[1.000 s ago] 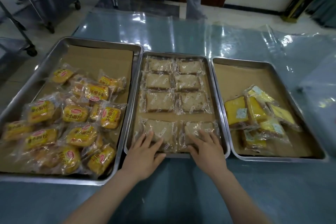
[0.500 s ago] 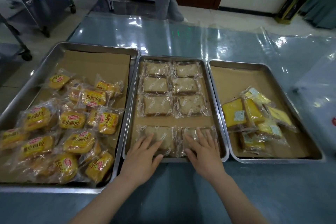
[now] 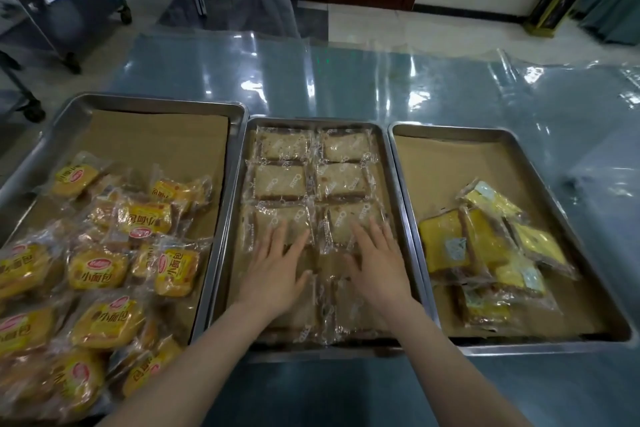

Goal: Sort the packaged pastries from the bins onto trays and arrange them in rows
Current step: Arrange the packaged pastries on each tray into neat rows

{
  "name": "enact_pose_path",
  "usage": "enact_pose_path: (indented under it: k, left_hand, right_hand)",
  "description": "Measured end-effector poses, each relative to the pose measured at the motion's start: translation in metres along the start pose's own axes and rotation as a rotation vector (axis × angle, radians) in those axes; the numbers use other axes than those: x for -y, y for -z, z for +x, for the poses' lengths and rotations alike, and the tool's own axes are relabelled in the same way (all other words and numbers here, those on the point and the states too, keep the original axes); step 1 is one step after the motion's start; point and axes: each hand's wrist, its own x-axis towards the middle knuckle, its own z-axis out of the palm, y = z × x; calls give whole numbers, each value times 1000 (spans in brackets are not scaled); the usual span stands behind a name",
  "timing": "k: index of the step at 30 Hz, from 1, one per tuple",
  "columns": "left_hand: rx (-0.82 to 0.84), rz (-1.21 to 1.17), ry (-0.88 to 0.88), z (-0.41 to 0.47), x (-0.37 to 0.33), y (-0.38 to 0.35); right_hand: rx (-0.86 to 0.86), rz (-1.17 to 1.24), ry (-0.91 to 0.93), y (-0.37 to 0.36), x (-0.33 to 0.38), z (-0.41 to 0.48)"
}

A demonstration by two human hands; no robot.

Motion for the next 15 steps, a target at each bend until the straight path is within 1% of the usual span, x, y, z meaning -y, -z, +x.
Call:
enact_pose_path:
  k: [3,5,8,15]
  left_hand:
    - [16,70,-16,23,3,-2]
    - [47,137,-51,27,9,-6]
    - [66,200,-99,20,19,-14]
    - [54,227,-143,4,21,-19]
  right_hand:
    - [97,-126,45,-10,-7,20]
    - [132,-211,61,-17,-14,21]
    - [111,-257,69,-22,-22,10]
    - [86,-256,75,-25,-18,-8]
